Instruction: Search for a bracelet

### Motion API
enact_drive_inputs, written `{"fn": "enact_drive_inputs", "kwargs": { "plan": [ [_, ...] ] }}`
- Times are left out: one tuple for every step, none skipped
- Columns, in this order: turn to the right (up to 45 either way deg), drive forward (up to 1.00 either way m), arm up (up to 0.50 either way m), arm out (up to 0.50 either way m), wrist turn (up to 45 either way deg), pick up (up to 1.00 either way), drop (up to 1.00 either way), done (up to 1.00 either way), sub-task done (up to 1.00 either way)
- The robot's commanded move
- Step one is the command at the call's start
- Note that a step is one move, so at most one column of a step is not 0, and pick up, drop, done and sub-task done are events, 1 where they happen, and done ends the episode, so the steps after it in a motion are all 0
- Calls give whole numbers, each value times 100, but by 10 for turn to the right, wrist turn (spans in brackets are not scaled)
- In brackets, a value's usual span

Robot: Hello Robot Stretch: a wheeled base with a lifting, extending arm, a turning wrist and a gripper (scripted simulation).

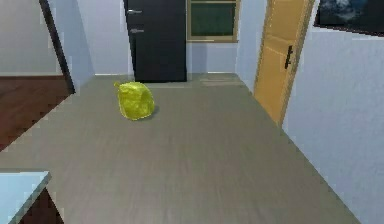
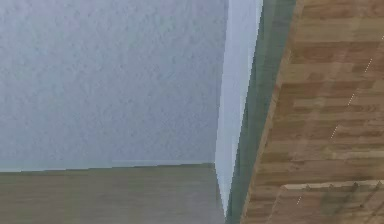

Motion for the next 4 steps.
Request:
{"fn": "enact_drive_inputs", "kwargs": {
  "plan": [
    [60,0,0,0,0,0,0,0,0],
    [0,80,0,0,0,0,0,0,0],
    [-450,0,0,0,0,0,0,0,0],
    [-30,0,0,0,0,0,0,0,0]
  ]
}}
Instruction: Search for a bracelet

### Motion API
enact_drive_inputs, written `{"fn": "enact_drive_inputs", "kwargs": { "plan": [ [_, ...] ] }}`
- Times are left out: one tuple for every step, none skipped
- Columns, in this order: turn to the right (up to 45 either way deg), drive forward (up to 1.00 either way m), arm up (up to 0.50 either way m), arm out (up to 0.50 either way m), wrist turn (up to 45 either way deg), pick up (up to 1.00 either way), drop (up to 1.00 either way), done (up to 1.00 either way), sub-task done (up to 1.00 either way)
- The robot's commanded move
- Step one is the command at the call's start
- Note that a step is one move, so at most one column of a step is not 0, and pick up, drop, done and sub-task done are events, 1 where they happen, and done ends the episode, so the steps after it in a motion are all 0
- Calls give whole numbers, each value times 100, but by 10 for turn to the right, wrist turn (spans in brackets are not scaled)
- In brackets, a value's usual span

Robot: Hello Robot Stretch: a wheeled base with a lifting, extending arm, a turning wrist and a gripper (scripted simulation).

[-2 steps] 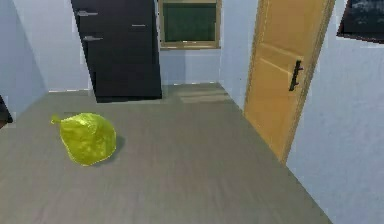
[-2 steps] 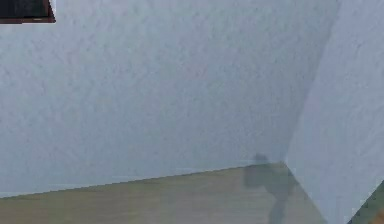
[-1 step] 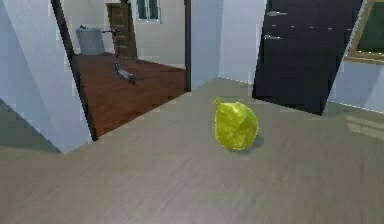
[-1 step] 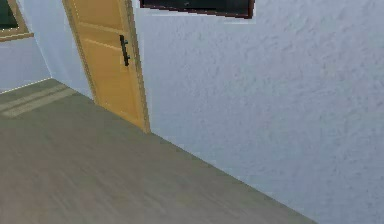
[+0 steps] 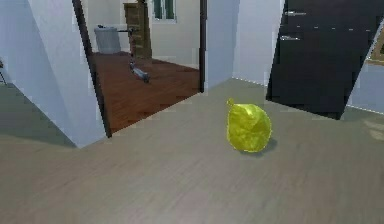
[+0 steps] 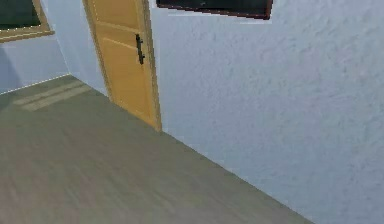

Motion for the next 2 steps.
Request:
{"fn": "enact_drive_inputs", "kwargs": {
  "plan": [
    [0,40,0,0,0,0,0,0,0],
    [-180,0,0,0,0,0,0,0,0]
  ]
}}
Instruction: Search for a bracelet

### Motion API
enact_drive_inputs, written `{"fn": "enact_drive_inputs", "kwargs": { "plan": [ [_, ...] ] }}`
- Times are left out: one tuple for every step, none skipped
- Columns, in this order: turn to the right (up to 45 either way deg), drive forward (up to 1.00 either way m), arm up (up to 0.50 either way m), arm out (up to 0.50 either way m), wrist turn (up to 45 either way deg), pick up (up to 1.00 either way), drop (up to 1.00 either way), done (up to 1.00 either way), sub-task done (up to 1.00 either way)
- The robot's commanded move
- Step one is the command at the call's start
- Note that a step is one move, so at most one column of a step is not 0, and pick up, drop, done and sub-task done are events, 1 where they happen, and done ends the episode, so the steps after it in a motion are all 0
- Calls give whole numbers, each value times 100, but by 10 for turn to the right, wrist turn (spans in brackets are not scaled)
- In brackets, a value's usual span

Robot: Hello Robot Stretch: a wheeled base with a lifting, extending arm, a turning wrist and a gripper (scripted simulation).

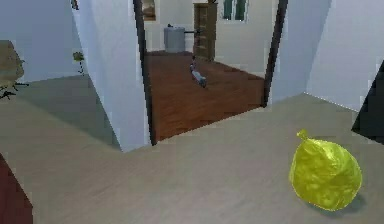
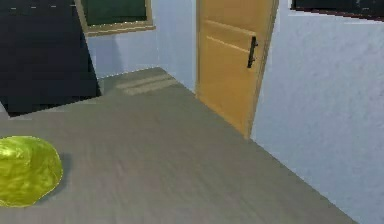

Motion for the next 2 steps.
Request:
{"fn": "enact_drive_inputs", "kwargs": {
  "plan": [
    [0,100,0,0,0,0,0,0,0],
    [0,75,0,0,0,0,0,0,0]
  ]
}}
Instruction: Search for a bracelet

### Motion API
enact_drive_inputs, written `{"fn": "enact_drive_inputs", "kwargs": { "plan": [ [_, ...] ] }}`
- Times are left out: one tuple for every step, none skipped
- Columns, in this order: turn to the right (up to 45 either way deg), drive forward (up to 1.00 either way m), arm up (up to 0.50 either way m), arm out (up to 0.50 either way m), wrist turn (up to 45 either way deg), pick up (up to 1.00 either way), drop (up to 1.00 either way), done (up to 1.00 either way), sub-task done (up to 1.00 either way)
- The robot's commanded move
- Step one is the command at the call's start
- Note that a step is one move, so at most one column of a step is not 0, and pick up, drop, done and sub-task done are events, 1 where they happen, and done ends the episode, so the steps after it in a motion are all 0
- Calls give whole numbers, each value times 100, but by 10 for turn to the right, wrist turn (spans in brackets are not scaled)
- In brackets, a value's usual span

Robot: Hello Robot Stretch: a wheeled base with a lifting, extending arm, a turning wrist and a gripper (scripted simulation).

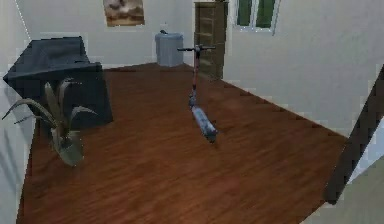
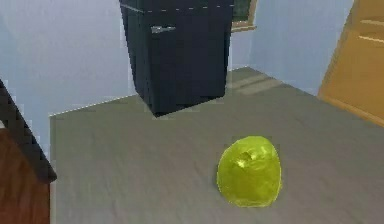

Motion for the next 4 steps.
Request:
{"fn": "enact_drive_inputs", "kwargs": {
  "plan": [
    [-120,0,0,0,0,0,0,0,0],
    [0,100,0,0,0,0,0,0,0],
    [0,100,0,0,0,0,0,0,0],
    [-30,0,0,0,0,0,0,0,0]
  ]
}}
